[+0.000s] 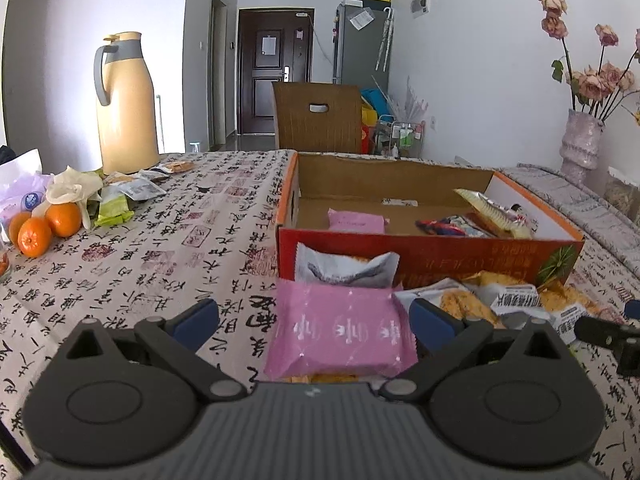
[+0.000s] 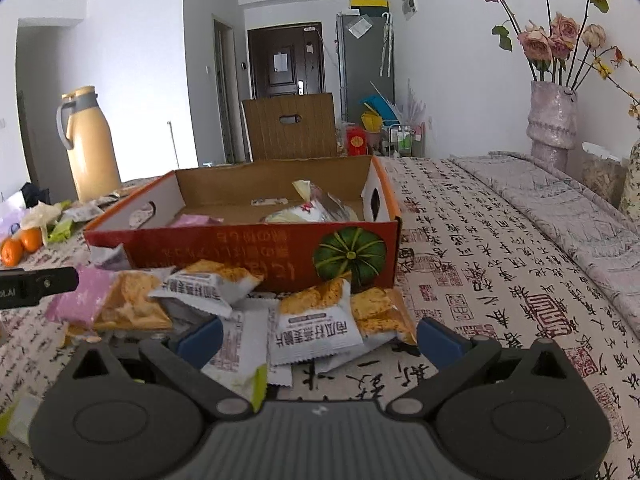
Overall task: Organize snacks
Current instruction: 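Move both grippers back to the snack pile in front of the box, then grasp a white biscuit packet with the right gripper, then grasp a pink packet with the left gripper while the right holds the biscuit packet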
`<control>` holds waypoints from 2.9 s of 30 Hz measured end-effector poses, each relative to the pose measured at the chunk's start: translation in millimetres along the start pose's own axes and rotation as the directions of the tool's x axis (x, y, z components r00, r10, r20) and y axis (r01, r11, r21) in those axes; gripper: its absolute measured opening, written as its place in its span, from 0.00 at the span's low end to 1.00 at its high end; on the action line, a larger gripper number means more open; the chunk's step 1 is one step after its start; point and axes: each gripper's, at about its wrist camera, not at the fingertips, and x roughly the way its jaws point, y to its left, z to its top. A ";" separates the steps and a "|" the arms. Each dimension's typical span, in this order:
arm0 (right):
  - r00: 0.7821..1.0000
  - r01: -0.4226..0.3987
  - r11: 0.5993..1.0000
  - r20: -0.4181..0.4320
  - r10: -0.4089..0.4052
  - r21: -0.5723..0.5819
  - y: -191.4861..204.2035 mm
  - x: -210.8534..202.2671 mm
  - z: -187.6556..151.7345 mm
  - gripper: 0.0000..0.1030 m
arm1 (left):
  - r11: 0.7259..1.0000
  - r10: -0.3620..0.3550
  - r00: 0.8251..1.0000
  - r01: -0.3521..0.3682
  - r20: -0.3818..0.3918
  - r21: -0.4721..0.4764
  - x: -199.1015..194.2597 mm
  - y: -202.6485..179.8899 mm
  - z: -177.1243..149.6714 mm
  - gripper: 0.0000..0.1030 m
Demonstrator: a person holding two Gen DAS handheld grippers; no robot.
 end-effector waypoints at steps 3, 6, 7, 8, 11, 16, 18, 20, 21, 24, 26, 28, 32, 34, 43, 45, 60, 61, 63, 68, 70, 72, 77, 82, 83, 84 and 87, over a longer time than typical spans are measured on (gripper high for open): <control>1.000 0.007 1.000 0.004 -0.007 -0.029 2.2 4.1 5.6 0.98 | 1.000 -0.009 1.000 0.009 0.000 -0.010 2.7 1.6 -2.4 1.00; 1.000 0.016 0.997 -0.003 -0.016 -0.072 5.2 12.6 12.3 0.88 | 1.000 -0.011 1.000 0.011 -0.013 -0.028 6.6 4.1 -3.7 1.00; 1.000 0.025 0.996 -0.004 -0.025 -0.081 5.8 15.6 14.6 0.84 | 0.999 -0.012 1.000 0.012 -0.017 -0.034 7.5 5.2 -3.9 1.00; 0.999 0.030 0.995 -0.007 -0.031 -0.091 6.7 19.4 17.5 0.78 | 0.999 -0.014 1.000 0.013 -0.017 -0.040 7.9 6.3 -4.1 1.00; 0.999 0.021 0.993 -0.034 -0.025 -0.119 8.6 32.7 23.1 0.73 | 0.999 -0.015 1.000 0.014 -0.020 -0.052 9.0 8.6 -4.5 1.00; 0.995 0.024 0.985 -0.090 -0.039 -0.168 15.3 53.8 19.1 0.60 | 0.998 -0.012 0.999 0.010 -0.032 -0.061 11.1 10.0 -5.6 1.00; 0.995 0.041 0.982 -0.082 -0.057 -0.186 18.2 55.9 16.2 0.59 | 0.998 -0.014 0.999 0.012 -0.034 -0.059 11.2 9.4 -5.9 1.00; 0.995 0.052 0.979 -0.075 -0.068 -0.196 19.8 56.0 14.5 0.51 | 0.998 -0.012 0.999 0.010 -0.037 -0.056 11.7 8.9 -6.2 1.00; 0.995 0.061 0.977 -0.071 -0.077 -0.204 20.3 56.1 14.0 0.47 | 0.998 -0.012 0.999 0.010 -0.039 -0.055 11.9 8.9 -6.3 1.00; 0.995 0.065 0.972 -0.056 -0.080 -0.225 23.1 53.9 9.9 0.42 | 0.998 -0.011 0.999 0.009 -0.040 -0.055 11.9 8.5 -6.6 1.00; 0.996 0.070 0.970 -0.040 -0.081 -0.234 25.3 51.9 7.2 0.39 | 0.998 -0.008 0.999 0.006 -0.041 -0.055 11.8 8.0 -7.0 1.00; 0.997 0.068 0.972 -0.020 -0.074 -0.226 25.4 48.2 6.4 0.39 | 0.998 -0.006 0.999 0.003 -0.041 -0.055 12.1 8.0 -7.1 1.00; 0.997 0.068 0.986 0.043 -0.062 -0.152 14.4 35.7 6.8 0.38 | 0.999 0.004 0.999 -0.006 -0.041 -0.054 11.1 8.2 -7.1 1.00; 0.996 0.067 0.993 0.068 -0.060 -0.101 5.6 31.3 7.6 0.38 | 0.999 0.010 0.999 -0.012 -0.046 -0.047 11.0 7.1 -5.6 1.00; 0.994 0.044 0.997 0.103 -0.037 -0.063 -1.7 25.9 6.8 0.39 | 0.999 0.021 0.993 -0.016 -0.115 0.041 11.6 -5.8 9.2 1.00; 0.993 0.038 0.998 0.110 -0.032 -0.051 -3.5 24.7 6.9 0.39 | 0.998 0.011 0.991 -0.003 -0.135 0.061 13.8 -10.2 13.3 1.00; 0.990 -0.006 1.000 0.144 0.009 -0.020 -9.5 19.1 6.0 0.39 | 0.995 0.031 0.951 -0.002 -0.308 0.095 52.8 -27.2 20.4 1.00; 0.989 -0.009 1.000 0.146 0.012 -0.020 -9.7 18.9 6.0 0.39 | 0.996 0.039 0.949 -0.010 -0.312 0.092 54.8 -26.5 21.0 1.00; 0.989 -0.014 1.000 0.149 0.017 -0.019 -10.1 18.3 5.5 0.39 | 0.997 0.043 0.945 -0.018 -0.324 0.078 59.2 -24.4 21.9 1.00; 0.988 -0.021 1.000 0.150 0.023 -0.018 -10.3 18.0 5.3 0.39 | 0.998 0.039 0.941 -0.022 -0.335 0.055 64.6 -22.3 22.6 1.00; 0.988 -0.021 1.000 0.151 0.024 -0.018 -10.4 17.8 5.2 0.39 | 0.998 0.040 0.941 -0.021 -0.336 0.058 65.2 -23.2 21.6 0.96; 0.988 -0.021 1.000 0.150 0.023 -0.018 -10.4 17.9 5.2 0.39 | 0.999 0.022 0.941 -0.003 -0.337 0.055 64.5 -24.0 20.9 0.87; 0.988 -0.021 1.000 0.150 0.023 -0.018 -10.4 17.8 5.1 0.39 | 0.999 0.008 0.947 0.006 -0.321 0.042 59.9 -21.9 20.3 0.73; 0.988 -0.020 1.000 0.150 0.022 -0.017 -10.6 17.7 5.0 0.39 | 0.999 0.010 0.952 0.001 -0.307 0.037 54.6 -19.6 19.3 0.66; 0.988 -0.019 1.000 0.150 0.021 -0.017 -10.8 17.6 5.0 0.39 | 0.999 0.012 0.952 -0.001 -0.305 0.035 53.8 -18.7 19.3 0.66; 0.988 -0.019 1.000 0.150 0.022 -0.017 -10.7 17.7 5.0 0.39 | 0.999 0.015 0.953 -0.005 -0.303 0.033 52.8 -17.6 19.2 0.66; 0.988 -0.020 1.000 0.150 0.023 -0.017 -10.8 17.6 5.0 0.39 | 1.000 0.016 0.954 -0.009 -0.298 0.024 49.8 -13.9 19.3 0.66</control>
